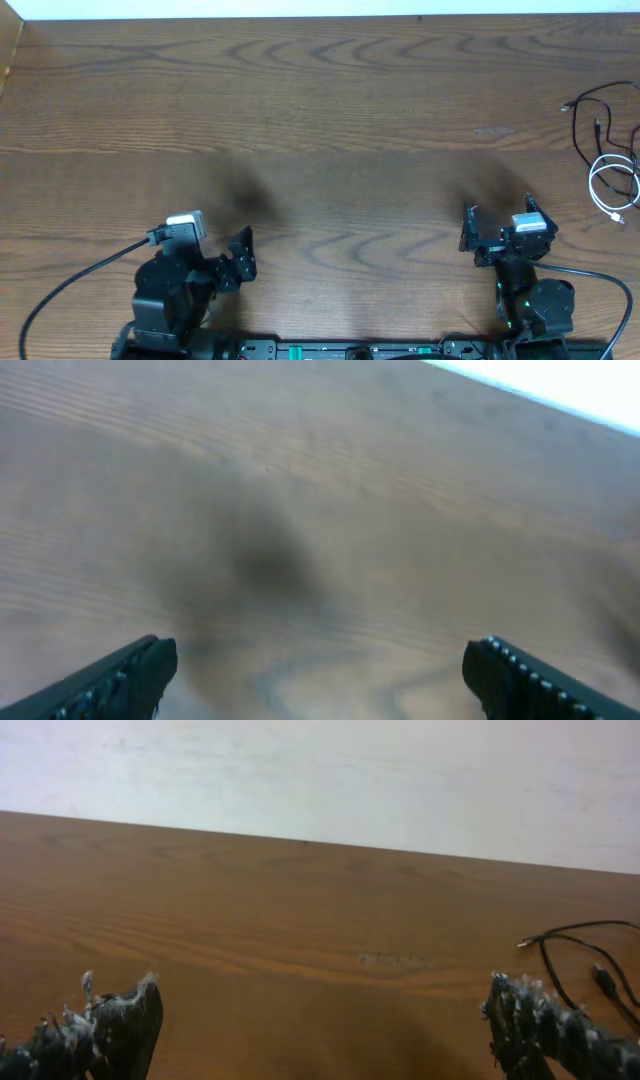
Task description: Untangle cables
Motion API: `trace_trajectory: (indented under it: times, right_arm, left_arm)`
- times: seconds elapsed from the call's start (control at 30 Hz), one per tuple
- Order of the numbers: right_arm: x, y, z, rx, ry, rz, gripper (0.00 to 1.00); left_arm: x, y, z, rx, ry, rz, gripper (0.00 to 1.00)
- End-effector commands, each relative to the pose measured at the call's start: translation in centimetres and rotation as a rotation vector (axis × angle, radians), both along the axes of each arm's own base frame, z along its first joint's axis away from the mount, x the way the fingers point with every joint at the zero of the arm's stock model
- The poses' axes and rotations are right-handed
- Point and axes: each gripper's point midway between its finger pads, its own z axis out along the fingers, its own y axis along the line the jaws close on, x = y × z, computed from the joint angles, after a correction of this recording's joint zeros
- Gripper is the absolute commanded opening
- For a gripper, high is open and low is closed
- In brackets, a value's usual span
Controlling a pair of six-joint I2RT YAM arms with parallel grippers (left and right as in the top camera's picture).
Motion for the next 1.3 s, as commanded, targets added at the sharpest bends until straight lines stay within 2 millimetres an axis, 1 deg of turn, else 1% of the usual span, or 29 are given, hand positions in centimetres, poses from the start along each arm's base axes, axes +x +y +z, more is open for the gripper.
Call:
trace_trajectory:
  times: [0.0, 0.13, 0.3, 0.4, 0.47, 0.6, 0.67, 0.73, 0.83, 1.0, 1.13, 1.27]
  right_arm:
    - [0.0, -0.3, 0.0, -0.008, -0.002, -0.008, 0.99]
    - [0.0, -0.3, 0.0, -0.008, -0.002, -0.008, 0.99]
    - [0.0, -0.3, 0.0, -0.008, -0.002, -0.008, 0.99]
    - [0.0, -0.3, 0.0, -0.008, -0.002, -0.008, 0.99]
    - [0.0, -0.3, 0.0, -0.008, -0.002, -0.008, 0.99]
    - [0.0, -0.3, 0.0, -0.008, -0.002, -0.008, 0.99]
    - [0.0, -0.3, 0.0, -0.008, -0.002, -0.008, 0.99]
    - [0.0, -0.3, 0.0, -0.008, -0.002, -0.008, 0.99]
    - [0.0, -0.3, 0.0, -0.008, -0.002, -0.008, 0.99]
    - [0.0, -0.3, 0.0, -0.008, -0.002, -0.008, 0.99]
    - [0.0, -0.3, 0.0, -0.008, -0.002, -0.008, 0.99]
    - [0.0, -0.3, 0.0, -0.008, -0.002, -0.008, 0.99]
  left_arm:
    - [0.8, 0.3, -1.5, 0.014, -0.061, 0.01, 0.96]
    - [2.3, 0.1, -2.2, -0.01, -0.181, 0.006, 0.96]
    - [3.8, -0.1, -2.0, -0.022, -0.328, 0.006, 0.96]
    - [4.4, -0.2, -1.3, 0.002, -0.428, -0.006, 0.96]
    - [4.7, -0.2, -0.4, 0.034, -0.501, -0.017, 0.96]
    - [4.8, -0.2, 1.6, 0.134, -0.627, -0.041, 0.96]
    - [4.7, -0.2, 1.9, 0.186, -0.656, -0.052, 0.96]
    - [4.8, -0.2, 1.5, 0.23, -0.658, -0.063, 0.96]
    - [4.9, -0.1, 0.0, 0.266, -0.627, -0.073, 0.96]
    - [4.9, -0.1, -1.8, 0.305, -0.559, -0.095, 0.96]
    - [4.6, -0.1, -4.5, 0.31, -0.45, -0.113, 0.96]
    - [4.6, 0.0, -4.3, 0.311, -0.456, -0.11, 0.96]
